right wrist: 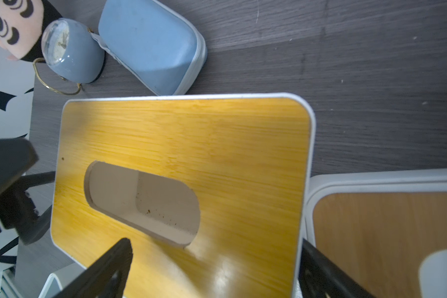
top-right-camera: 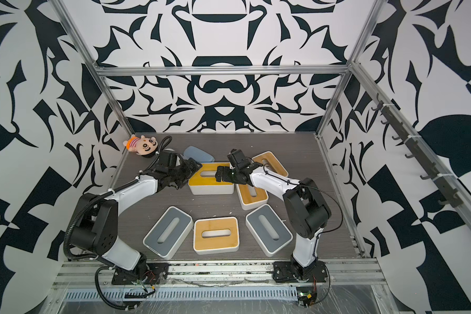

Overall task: Stack the tissue boxes
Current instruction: Adjust the tissue box at the center of the board, then pick up the tissue box from the center of the board.

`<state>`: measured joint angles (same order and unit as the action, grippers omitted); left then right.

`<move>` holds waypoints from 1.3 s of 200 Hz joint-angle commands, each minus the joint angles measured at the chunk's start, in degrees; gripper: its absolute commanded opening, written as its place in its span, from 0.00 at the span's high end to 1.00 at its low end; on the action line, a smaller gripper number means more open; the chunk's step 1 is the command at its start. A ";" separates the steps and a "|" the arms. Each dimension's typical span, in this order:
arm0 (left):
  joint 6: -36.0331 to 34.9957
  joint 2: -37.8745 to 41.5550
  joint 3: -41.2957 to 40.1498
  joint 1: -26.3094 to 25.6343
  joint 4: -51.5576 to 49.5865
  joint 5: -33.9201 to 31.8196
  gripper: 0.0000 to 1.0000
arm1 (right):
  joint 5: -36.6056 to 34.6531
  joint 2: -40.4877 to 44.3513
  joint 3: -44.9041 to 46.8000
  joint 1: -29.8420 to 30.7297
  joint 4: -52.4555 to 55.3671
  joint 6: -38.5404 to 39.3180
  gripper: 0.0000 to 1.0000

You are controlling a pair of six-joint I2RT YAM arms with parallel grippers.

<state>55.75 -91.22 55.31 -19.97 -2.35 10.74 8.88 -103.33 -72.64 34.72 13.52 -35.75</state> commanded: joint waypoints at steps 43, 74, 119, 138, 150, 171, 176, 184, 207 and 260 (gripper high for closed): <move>0.75 0.97 0.05 -0.42 1.38 -1.74 0.01 | 0.84 3.92 -1.84 -0.68 3.11 2.12 0.00; 0.54 1.45 0.58 -0.42 -2.30 -4.48 0.01 | -2.36 6.44 -2.30 -0.79 8.01 3.64 0.00; -0.19 4.09 0.59 -0.42 -4.35 -6.29 0.01 | -9.86 12.47 -0.89 -0.79 17.91 6.18 0.01; -1.22 4.69 1.28 -0.47 -6.34 -5.03 0.01 | -13.57 14.72 -0.12 -0.79 22.41 7.40 0.02; -1.86 5.35 1.28 -0.73 -7.10 -4.52 0.01 | -14.62 15.88 0.62 -0.79 24.54 8.03 0.04; -2.30 6.96 0.64 -1.54 -8.39 -4.94 0.01 | -14.37 16.91 1.81 -0.79 26.83 9.29 0.14; -2.43 7.29 0.51 -1.84 -8.54 -4.90 0.01 | -14.25 16.93 2.01 -0.79 27.33 9.67 0.16; -2.66 7.74 0.41 -2.26 -8.97 -4.77 0.01 | -14.37 16.85 2.31 -0.79 28.22 9.86 0.19; -3.44 9.14 0.41 -3.79 -10.28 -5.25 0.01 | -14.33 16.67 3.70 -0.71 28.98 10.64 0.24; -3.72 11.32 -0.36 -5.99 -11.44 -6.81 0.01 | -14.33 14.08 4.67 -0.09 26.44 11.58 0.29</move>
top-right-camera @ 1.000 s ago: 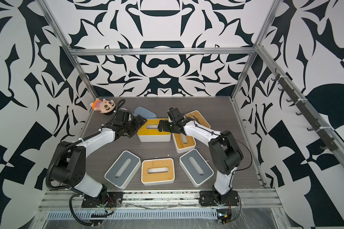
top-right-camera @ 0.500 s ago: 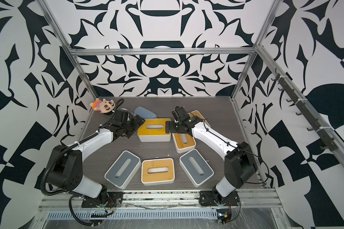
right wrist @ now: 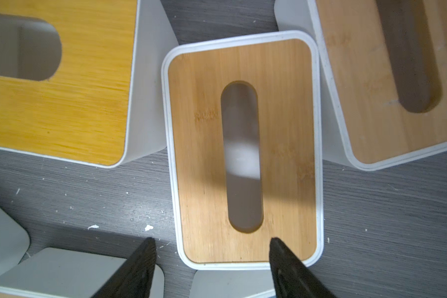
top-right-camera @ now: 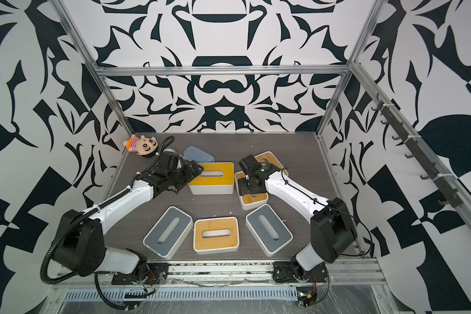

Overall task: Stack the tissue boxes
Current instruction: Pick up the tissue box from the center of the board.

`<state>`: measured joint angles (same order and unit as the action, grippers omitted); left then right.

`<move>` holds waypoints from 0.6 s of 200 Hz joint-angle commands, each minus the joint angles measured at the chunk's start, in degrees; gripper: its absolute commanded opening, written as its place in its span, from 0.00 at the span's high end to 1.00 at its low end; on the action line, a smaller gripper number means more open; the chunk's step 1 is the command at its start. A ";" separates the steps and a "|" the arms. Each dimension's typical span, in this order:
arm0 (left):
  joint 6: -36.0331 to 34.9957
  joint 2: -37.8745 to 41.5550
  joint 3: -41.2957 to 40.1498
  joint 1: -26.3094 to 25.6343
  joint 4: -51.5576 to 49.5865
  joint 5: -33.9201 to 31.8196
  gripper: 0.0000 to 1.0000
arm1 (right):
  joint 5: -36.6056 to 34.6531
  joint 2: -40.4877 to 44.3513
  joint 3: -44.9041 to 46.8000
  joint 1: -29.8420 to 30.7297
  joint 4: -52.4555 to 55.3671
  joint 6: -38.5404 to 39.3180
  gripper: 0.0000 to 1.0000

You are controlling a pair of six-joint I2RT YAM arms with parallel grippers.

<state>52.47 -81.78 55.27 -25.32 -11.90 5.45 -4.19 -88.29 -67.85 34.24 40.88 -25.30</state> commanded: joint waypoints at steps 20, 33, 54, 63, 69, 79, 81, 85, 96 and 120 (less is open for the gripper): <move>-0.44 2.59 -0.59 -1.57 -1.84 -2.11 0.01 | -2.23 -2.67 -0.99 1.15 -1.42 1.39 0.31; -0.11 2.70 -0.68 -1.56 -1.98 -1.92 0.01 | -2.48 -3.92 -1.48 1.36 -1.38 1.52 0.31; 0.35 3.24 -1.24 -1.66 -1.91 -2.34 0.01 | -2.50 -5.62 -1.68 1.68 -1.95 1.69 0.32; 0.53 3.53 -1.46 -1.66 -1.88 -2.68 0.01 | -2.70 -6.36 -2.09 1.95 -1.95 1.96 0.32; 0.52 3.72 -1.63 -1.66 -1.88 -2.89 0.01 | -2.96 -6.74 -2.26 2.14 -1.95 2.27 0.32; 0.53 3.87 -1.72 -1.62 -1.87 -3.05 0.01 | -3.27 -7.36 -2.37 2.15 -2.19 2.43 0.32; 0.53 3.90 -1.71 -1.63 -1.89 -3.07 0.01 | -3.28 -7.52 -2.37 2.15 -2.27 2.42 0.32; 0.53 3.91 -1.74 -1.59 -1.81 -3.02 0.01 | -3.33 -7.71 -2.42 2.15 -2.45 2.45 0.32; 0.53 3.95 -1.73 -1.65 -1.87 -2.98 0.01 | -3.21 -8.49 -2.48 2.19 -2.89 2.45 0.32; 0.76 4.22 -1.91 -1.66 -1.81 -3.39 0.01 | -3.93 -10.33 -2.87 2.15 -3.51 2.44 0.32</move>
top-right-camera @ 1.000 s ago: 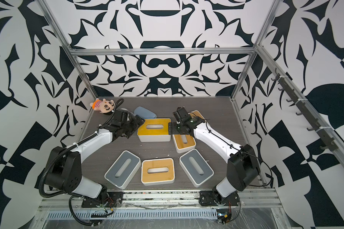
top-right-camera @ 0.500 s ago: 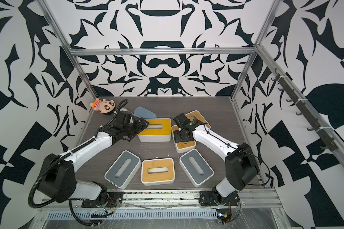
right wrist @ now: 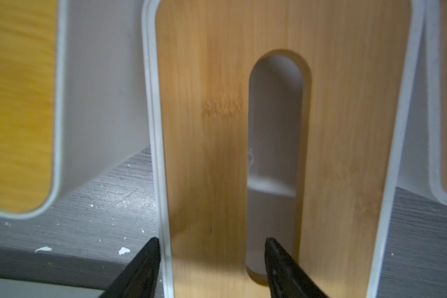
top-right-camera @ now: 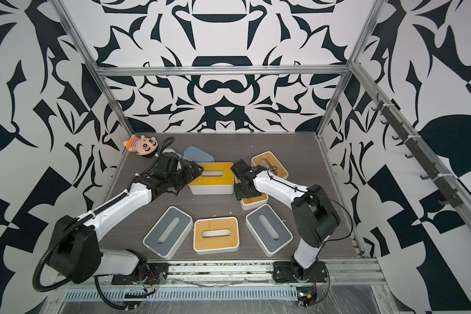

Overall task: Stack the tissue boxes
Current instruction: Pick up the tissue box from the center of the board.

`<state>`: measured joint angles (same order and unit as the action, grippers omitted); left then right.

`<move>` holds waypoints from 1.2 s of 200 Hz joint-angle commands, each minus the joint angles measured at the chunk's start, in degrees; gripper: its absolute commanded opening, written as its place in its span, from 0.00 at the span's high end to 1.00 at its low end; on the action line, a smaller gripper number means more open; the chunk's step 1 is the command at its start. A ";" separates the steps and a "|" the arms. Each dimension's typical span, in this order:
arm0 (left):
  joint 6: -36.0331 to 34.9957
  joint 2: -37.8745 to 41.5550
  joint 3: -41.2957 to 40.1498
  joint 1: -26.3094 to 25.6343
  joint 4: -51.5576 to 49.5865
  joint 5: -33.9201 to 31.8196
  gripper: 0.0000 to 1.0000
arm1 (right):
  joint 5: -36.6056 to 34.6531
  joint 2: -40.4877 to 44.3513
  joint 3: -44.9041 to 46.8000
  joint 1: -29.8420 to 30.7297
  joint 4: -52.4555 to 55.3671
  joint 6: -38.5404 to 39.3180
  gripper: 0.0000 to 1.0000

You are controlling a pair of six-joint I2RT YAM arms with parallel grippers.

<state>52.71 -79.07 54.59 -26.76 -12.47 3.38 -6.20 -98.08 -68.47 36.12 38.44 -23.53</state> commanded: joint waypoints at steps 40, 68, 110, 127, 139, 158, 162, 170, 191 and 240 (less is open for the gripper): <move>0.47 1.70 -1.33 -0.24 -1.40 -1.44 0.01 | -3.41 -3.32 -3.32 0.27 -2.65 0.61 0.33; 0.09 1.82 -1.48 -0.28 -1.45 -1.51 0.01 | -4.35 -4.82 -3.97 0.27 -2.74 1.06 0.35; -0.80 1.30 -0.39 -0.30 -2.12 -1.08 0.01 | -6.61 -4.57 -2.65 0.13 -3.89 1.09 0.43; -1.02 1.20 -0.06 -0.23 -2.37 -1.00 0.01 | -6.54 -4.19 -2.22 -0.12 -3.98 0.98 0.47; -1.05 1.24 -0.10 -0.31 -2.16 -1.00 0.01 | -6.55 -3.67 -1.73 -0.38 -4.11 1.04 0.49; -1.03 1.07 0.12 -0.31 -2.14 -0.91 0.01 | -6.55 -2.46 -0.86 -0.69 -4.49 1.07 0.53; -1.05 1.02 0.23 -0.24 -2.24 -0.86 0.01 | -6.55 -2.24 -0.72 -0.78 -4.55 1.15 0.54; -1.03 0.93 0.34 -0.30 -2.29 -0.79 0.01 | -6.55 -1.65 -0.25 -0.87 -4.83 1.20 0.56; -0.94 0.76 0.52 -0.31 -2.23 -0.41 0.01 | -6.32 -0.05 0.84 -1.35 -5.51 1.29 0.59; -0.87 0.66 1.20 -0.30 -2.06 -0.03 0.01 | -6.11 4.04 2.33 -2.18 -5.92 1.73 0.68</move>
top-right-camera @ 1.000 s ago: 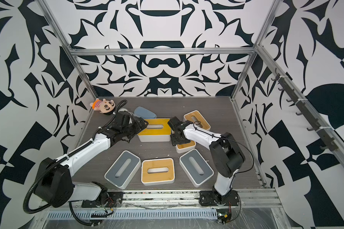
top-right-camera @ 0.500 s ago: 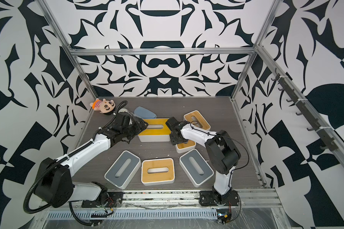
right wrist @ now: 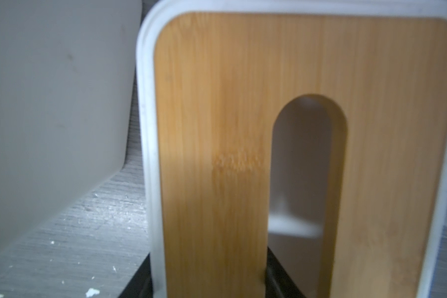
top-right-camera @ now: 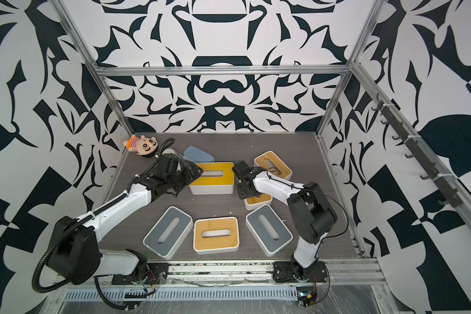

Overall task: Stack the tissue boxes
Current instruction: Pick up the tissue box from the center of the board.

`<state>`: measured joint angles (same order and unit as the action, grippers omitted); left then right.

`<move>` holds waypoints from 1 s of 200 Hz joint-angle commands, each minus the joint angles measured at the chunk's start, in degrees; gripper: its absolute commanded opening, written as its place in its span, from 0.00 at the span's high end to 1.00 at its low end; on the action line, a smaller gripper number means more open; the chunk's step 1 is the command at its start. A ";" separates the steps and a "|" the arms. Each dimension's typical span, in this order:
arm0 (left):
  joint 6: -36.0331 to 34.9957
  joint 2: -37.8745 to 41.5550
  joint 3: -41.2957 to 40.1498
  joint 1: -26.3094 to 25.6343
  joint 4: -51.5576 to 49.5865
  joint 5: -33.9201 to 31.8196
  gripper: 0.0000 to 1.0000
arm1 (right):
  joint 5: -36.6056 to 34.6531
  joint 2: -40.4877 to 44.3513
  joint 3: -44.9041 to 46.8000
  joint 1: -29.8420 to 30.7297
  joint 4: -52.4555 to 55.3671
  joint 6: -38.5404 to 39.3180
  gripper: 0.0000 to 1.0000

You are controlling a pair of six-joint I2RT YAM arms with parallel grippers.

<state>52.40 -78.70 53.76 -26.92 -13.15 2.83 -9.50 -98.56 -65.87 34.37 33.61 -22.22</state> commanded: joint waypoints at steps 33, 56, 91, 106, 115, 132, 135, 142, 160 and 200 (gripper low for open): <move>-0.55 0.64 2.91 -0.15 -1.55 0.81 0.01 | -3.25 7.86 -0.42 -0.50 0.45 0.42 0.71; -0.63 1.50 3.32 -0.15 -1.97 0.89 0.01 | -3.57 10.70 -1.73 -0.48 3.11 0.18 0.72; -1.25 3.23 3.98 -0.11 -3.60 -0.24 0.01 | -3.17 14.07 -6.58 -0.53 8.28 0.28 0.73; -1.34 4.33 3.66 -0.05 -3.86 -0.82 0.01 | -2.07 13.95 -9.77 -0.33 10.79 0.80 0.73; -1.26 4.96 3.34 -0.07 -3.96 -1.23 0.01 | -2.10 13.63 -11.86 -0.07 12.38 1.18 0.74; -1.30 5.22 2.87 0.02 -4.46 -2.23 0.01 | -2.10 12.64 -15.40 0.99 14.32 2.24 0.74; -1.26 5.17 2.85 -0.01 -4.56 -2.28 0.01 | -2.10 12.47 -16.03 1.21 14.66 2.45 0.75; -1.26 7.31 2.69 -0.07 -4.84 -2.59 0.01 | -2.06 11.75 -17.52 1.70 15.32 2.74 0.75; -0.87 8.39 1.84 -0.02 -5.24 -3.48 0.01 | 0.12 9.98 -20.79 2.86 16.23 3.51 0.75; 1.51 10.96 -1.50 -0.07 -3.68 -5.36 0.01 | 0.97 4.91 -27.68 5.62 17.28 4.60 0.75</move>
<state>52.47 -69.23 54.52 -26.92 -16.14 -0.34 -8.56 -92.12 -88.23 38.48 50.39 -19.35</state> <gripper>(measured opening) 0.992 0.494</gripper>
